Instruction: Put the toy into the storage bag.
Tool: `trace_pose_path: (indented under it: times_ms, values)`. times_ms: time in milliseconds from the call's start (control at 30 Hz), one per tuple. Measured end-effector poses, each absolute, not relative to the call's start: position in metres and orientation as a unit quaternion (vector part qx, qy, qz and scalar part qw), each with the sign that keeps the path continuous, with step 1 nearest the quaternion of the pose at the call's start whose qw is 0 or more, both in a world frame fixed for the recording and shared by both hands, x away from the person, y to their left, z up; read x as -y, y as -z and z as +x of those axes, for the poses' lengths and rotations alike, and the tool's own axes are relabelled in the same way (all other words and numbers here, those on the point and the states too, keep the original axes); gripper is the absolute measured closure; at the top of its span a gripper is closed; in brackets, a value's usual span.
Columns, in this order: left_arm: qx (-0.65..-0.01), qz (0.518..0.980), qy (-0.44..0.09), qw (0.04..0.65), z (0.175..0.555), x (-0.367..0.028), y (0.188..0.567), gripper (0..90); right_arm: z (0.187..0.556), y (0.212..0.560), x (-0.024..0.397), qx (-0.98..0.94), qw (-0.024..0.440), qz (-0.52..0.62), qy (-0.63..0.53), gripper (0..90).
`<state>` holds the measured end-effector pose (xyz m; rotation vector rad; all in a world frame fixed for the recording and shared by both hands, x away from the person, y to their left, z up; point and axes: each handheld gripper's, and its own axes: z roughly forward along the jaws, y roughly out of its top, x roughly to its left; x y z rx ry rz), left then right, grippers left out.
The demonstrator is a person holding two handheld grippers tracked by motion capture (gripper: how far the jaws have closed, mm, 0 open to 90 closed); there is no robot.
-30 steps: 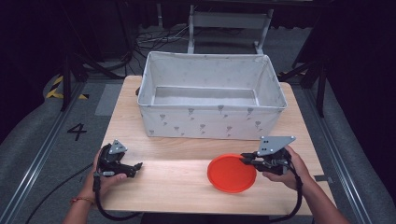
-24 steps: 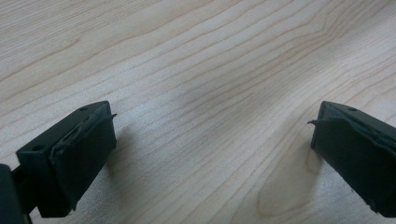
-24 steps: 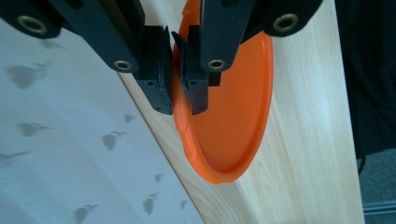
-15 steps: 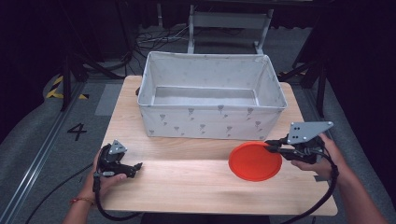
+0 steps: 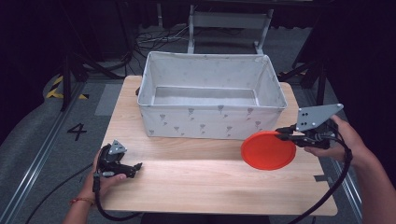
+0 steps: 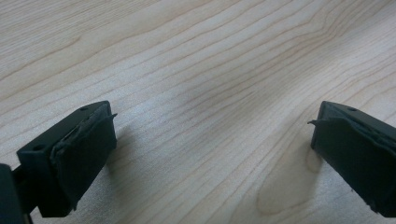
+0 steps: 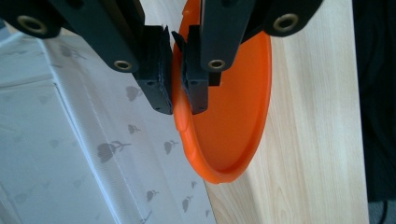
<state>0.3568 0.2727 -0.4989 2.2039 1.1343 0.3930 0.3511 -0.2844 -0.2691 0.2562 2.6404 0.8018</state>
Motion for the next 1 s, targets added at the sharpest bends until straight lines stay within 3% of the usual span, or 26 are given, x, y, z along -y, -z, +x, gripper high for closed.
trace_pose_path:
  times_ms: [467,1000]
  values:
    - [-0.431,0.834,-0.147,0.312,0.357,-0.273,0.499,0.4,0.367,0.234,0.286,-0.940,0.182,0.052,-0.284,82.5]
    - [-0.431,0.834,-0.147,0.311,0.356,-0.273,0.499,0.4,0.397,0.202,0.278,-0.930,0.209,0.053,-0.296,82.5]
